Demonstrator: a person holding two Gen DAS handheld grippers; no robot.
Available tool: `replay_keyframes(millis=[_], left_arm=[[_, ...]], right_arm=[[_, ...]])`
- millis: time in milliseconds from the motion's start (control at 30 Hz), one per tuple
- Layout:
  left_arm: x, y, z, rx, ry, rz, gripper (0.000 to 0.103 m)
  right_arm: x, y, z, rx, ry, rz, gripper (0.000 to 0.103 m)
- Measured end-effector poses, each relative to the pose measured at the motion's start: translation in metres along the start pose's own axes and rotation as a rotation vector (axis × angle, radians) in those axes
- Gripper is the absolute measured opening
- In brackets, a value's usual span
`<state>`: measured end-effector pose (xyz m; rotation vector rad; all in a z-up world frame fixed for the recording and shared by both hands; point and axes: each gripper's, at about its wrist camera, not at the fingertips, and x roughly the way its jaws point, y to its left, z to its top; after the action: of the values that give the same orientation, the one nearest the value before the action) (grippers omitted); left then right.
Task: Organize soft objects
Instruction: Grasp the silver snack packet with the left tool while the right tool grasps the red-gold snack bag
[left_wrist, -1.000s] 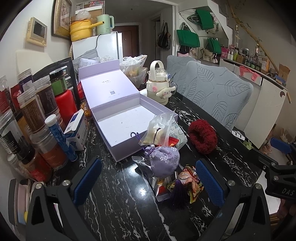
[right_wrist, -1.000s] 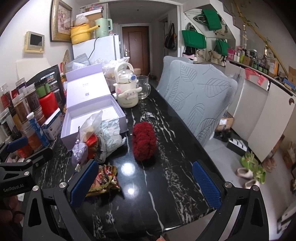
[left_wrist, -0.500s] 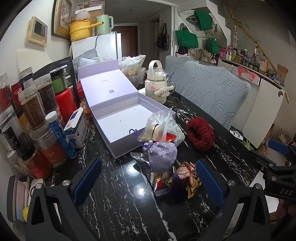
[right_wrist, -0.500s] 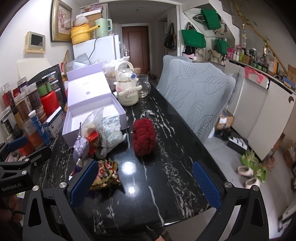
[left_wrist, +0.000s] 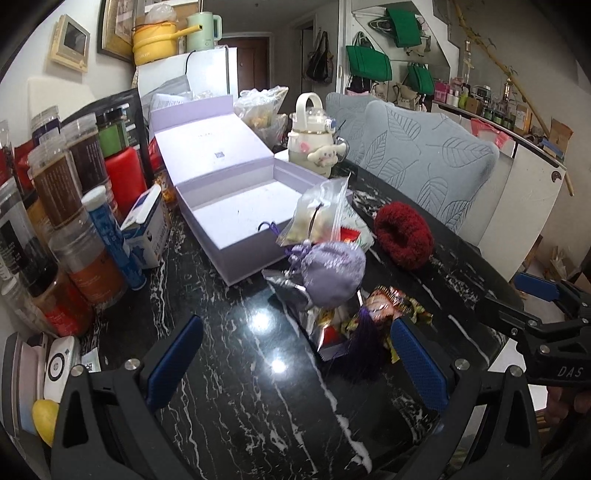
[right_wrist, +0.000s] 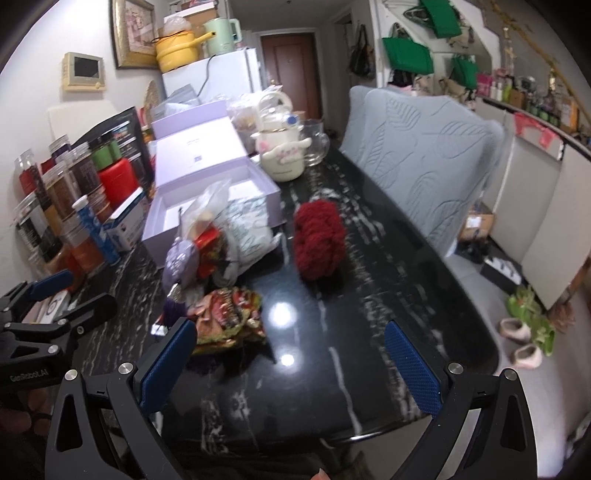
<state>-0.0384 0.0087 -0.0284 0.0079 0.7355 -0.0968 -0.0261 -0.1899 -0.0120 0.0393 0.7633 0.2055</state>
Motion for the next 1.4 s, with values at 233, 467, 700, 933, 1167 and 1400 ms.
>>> replay_keyframes(millis=[233,467,700,933,1167,1400], left_arm=[[0.011,0.016,-0.008,-0.026,0.03,-0.009,0.103],[0.026,0.029,-0.009,-0.057,0.059,0.003,0.103],[0.044,0.039,-0.004,-0.108,0.102,-0.021,0.103],[0.062,0.031,0.003,-0.108,0.136,-0.06,0.103],[0.085,0.013,0.007,-0.064,0.174,-0.087,0.103],[0.108,0.003,0.01,-0.042,0.204,-0.059,0.103]], right_arm=[[0.023,0.013,-0.003,-0.023,0.035,0.099,0.103],[0.056,0.024,-0.002,-0.065,0.085,0.137,0.103],[0.089,0.031,0.001,-0.094,0.147,0.165,0.103],[0.113,0.025,0.002,-0.067,0.224,0.22,0.102],[0.119,0.015,-0.002,-0.008,0.266,0.326,0.078],[0.11,-0.001,-0.006,-0.031,0.239,0.267,0.074]])
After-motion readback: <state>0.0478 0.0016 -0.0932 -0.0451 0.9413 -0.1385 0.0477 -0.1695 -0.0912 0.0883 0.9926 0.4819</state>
